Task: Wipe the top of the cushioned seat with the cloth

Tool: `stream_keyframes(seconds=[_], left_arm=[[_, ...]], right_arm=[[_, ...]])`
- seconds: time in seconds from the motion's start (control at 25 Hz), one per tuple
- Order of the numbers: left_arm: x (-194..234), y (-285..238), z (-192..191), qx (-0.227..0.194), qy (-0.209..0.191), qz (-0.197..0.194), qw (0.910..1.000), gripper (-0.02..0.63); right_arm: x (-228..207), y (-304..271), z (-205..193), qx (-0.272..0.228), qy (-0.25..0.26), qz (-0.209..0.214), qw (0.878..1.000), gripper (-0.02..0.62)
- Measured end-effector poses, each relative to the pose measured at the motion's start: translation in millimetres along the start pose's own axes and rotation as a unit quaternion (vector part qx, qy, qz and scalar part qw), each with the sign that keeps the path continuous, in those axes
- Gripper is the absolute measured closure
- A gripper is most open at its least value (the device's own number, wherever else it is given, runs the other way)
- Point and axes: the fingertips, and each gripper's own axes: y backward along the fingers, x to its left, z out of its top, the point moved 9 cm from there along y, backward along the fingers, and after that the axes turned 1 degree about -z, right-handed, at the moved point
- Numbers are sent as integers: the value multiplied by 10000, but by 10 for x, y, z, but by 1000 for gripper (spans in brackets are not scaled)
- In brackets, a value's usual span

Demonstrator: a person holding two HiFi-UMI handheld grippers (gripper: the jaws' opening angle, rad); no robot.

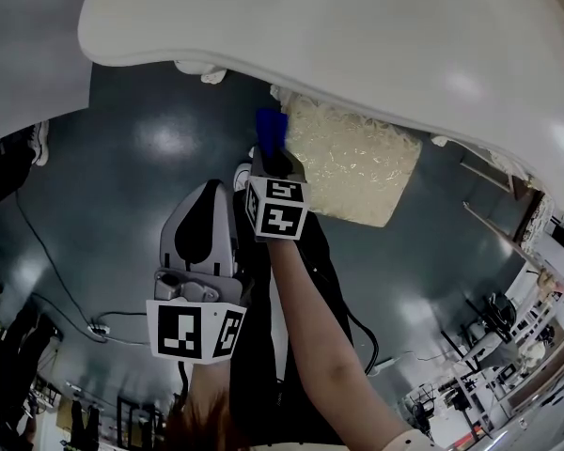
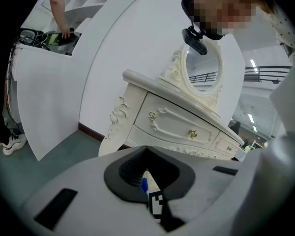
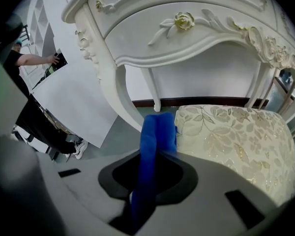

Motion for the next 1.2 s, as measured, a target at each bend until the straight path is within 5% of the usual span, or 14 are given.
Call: stream_keyframes(seconds=[0.6,0.8,1.2], left_arm=[[-190,-13,-96,90,-40,-119,9999,607],[-393,-37,-131,103,-107,-249,9996,607],[-1013,-142,-203,148,-252,-597,9978,607]], right_arm=[[-83,25,40,9,-273,466,9985,534],[-243,237,120,-390,-449,773,9952,534],[-1234,1133,3,-1143,-738,16,9907,534]])
